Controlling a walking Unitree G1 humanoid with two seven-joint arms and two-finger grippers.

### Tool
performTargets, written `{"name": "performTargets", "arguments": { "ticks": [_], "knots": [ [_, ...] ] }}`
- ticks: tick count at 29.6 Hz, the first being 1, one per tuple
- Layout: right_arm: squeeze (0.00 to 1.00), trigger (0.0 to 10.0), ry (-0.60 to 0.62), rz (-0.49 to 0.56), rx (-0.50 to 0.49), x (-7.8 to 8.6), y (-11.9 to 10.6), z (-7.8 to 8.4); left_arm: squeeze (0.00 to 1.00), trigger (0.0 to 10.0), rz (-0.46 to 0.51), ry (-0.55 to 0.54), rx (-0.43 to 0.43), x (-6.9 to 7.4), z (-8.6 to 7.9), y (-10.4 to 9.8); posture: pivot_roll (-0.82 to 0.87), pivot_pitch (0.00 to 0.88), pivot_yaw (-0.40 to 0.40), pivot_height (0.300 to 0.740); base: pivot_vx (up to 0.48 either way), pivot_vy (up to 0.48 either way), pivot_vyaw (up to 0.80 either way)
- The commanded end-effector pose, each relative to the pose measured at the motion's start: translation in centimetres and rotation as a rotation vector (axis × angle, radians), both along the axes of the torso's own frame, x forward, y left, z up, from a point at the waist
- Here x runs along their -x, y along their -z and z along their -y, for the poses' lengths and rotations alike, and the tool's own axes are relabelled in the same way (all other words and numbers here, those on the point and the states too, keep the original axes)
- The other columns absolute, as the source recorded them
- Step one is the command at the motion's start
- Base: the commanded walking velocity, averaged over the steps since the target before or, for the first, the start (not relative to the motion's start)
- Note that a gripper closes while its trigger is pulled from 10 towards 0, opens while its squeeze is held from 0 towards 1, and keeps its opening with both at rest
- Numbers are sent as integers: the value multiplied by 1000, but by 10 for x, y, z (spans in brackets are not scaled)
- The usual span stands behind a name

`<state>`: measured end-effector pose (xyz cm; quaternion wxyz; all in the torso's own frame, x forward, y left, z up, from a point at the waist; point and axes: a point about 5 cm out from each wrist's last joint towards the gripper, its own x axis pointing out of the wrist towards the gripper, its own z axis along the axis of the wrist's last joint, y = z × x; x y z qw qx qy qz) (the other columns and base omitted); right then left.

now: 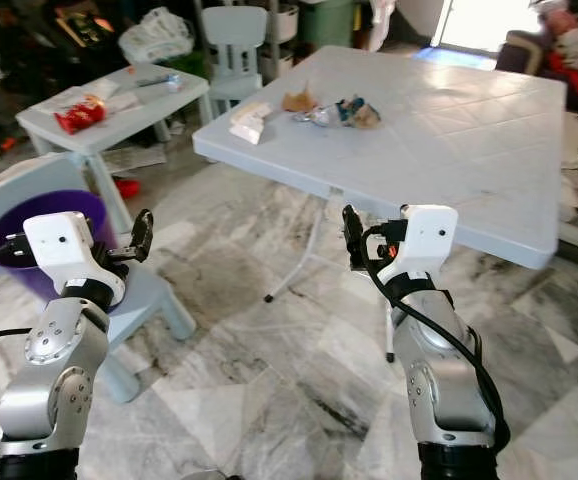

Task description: Picking trash to rubbish bin

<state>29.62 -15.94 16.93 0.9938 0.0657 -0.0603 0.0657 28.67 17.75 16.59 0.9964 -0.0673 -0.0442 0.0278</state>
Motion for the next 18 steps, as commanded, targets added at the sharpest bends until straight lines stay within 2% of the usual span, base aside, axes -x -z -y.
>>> {"name": "performTargets", "arguments": {
  "ticks": [1,18],
  "knots": [
    [0,10000,2,19,4,0,-6,0,0,10000,35,21,-4,1,1,-6,56,66,-4,740,375,0,0],
    [0,10000,-8,27,16,-1,-9,0,0,10000,29,31,-6,2,4,-3,51,77,-11,740,394,0,0]
  ]
}}
